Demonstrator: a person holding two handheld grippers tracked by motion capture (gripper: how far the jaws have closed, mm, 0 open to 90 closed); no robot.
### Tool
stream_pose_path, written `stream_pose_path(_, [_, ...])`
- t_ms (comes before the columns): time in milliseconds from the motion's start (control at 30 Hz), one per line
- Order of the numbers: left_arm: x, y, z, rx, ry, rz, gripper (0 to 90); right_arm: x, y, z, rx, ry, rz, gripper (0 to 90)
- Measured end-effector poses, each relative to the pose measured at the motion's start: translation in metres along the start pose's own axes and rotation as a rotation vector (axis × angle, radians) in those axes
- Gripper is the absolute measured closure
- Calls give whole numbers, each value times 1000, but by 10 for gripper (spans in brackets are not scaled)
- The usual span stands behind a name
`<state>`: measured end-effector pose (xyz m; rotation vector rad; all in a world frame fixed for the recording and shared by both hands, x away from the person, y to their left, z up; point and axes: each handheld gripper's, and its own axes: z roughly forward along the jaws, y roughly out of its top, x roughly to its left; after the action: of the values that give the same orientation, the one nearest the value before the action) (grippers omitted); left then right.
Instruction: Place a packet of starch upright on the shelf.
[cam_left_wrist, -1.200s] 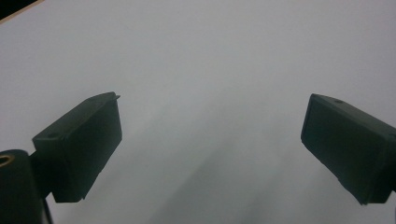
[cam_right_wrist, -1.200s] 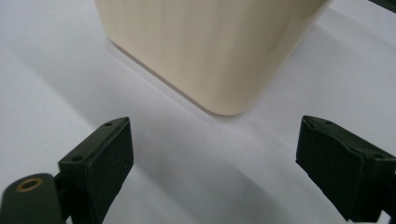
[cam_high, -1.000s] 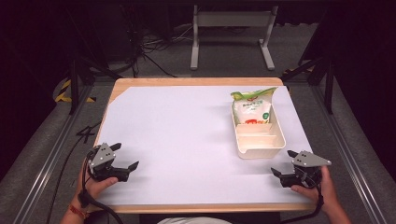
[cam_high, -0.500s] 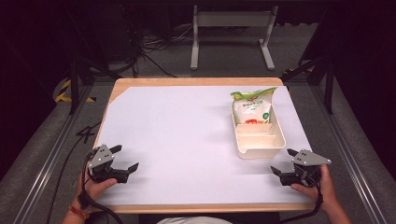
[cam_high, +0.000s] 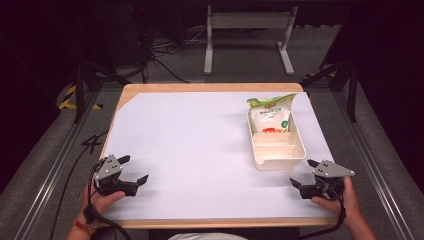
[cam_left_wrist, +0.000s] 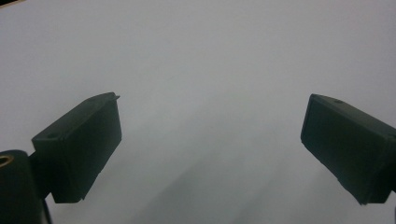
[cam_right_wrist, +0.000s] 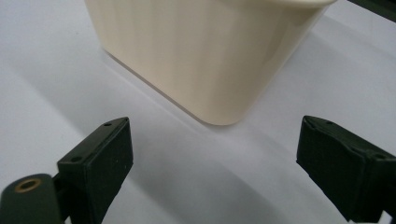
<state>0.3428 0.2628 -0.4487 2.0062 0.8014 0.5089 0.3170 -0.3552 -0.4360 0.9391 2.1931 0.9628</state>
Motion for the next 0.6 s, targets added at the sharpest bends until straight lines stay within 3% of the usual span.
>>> stream_pose_path(600, [0,2,3,13,9,-3,60,-3,-2,-1,-13,10,7,106])
